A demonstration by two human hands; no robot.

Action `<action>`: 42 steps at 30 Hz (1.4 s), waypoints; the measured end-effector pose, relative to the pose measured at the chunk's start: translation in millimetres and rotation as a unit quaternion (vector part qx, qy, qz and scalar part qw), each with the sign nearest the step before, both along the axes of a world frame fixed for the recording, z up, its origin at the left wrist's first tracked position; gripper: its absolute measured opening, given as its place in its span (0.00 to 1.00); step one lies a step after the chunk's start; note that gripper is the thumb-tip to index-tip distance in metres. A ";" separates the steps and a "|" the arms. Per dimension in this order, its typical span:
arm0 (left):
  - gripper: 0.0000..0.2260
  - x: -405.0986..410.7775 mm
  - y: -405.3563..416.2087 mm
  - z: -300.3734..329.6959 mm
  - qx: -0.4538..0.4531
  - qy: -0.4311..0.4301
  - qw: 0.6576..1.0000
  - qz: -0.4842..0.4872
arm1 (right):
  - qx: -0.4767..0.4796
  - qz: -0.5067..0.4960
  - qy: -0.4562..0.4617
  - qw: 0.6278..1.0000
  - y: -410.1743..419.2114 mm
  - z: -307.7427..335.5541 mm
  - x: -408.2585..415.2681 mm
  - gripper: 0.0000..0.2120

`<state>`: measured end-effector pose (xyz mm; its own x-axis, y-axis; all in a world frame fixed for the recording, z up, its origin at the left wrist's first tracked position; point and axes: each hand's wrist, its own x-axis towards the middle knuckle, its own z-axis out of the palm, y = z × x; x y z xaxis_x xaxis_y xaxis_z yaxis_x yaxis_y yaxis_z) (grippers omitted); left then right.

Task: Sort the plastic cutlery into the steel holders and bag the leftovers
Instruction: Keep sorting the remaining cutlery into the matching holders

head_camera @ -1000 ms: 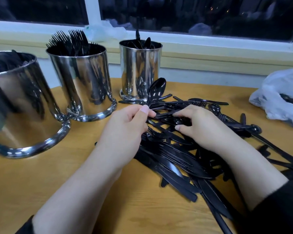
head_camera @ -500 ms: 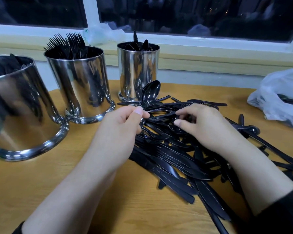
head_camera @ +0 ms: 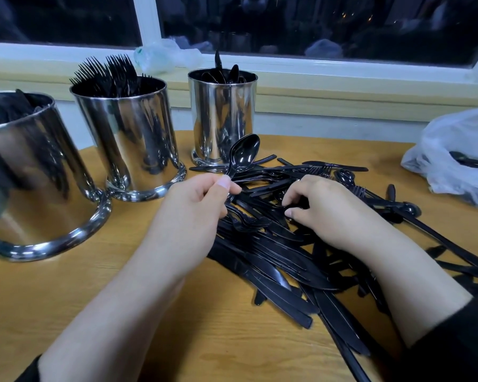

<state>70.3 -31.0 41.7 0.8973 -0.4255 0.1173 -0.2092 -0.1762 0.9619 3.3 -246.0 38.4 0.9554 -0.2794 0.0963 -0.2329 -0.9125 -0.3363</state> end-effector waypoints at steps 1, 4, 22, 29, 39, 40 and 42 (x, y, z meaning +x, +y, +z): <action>0.14 0.0 0.4 0.1 -0.001 0.000 1.000 0.000 | 0.005 -0.001 -0.013 1.000 -0.3 1.3 -0.6 0.04; 0.14 0.1 1.1 0.1 -0.002 -0.003 1.000 0.004 | 0.031 -0.022 -0.078 0.996 -2.1 5.9 -2.3 0.05; 0.13 -3.5 -3.3 3.7 -0.004 0.015 1.000 -0.018 | 0.354 0.089 -0.265 0.893 21.9 19.2 -12.0 0.12; 0.14 -12.4 -3.1 5.3 -0.037 0.121 0.985 -0.115 | 0.397 0.025 -0.305 0.866 26.6 11.1 -2.1 0.16; 0.16 -13.8 -3.2 2.2 0.012 0.109 0.979 -0.169 | 0.441 0.066 -0.265 0.855 32.5 12.2 -3.1 0.05; 0.16 -13.6 -3.3 0.3 0.016 0.100 0.979 -0.176 | 0.433 0.073 -0.256 0.861 33.1 11.8 -3.1 0.05; 0.16 -12.6 -4.1 -4.0 0.024 0.069 0.982 -0.172 | 0.425 0.077 -0.247 0.868 33.7 10.8 -3.1 0.05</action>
<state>57.7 -35.1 37.7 0.7059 -0.7080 -0.0232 -0.1320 -0.1637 0.9776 0.2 -212.3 49.2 0.8885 -0.3222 0.3267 0.2340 -0.2943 -0.9266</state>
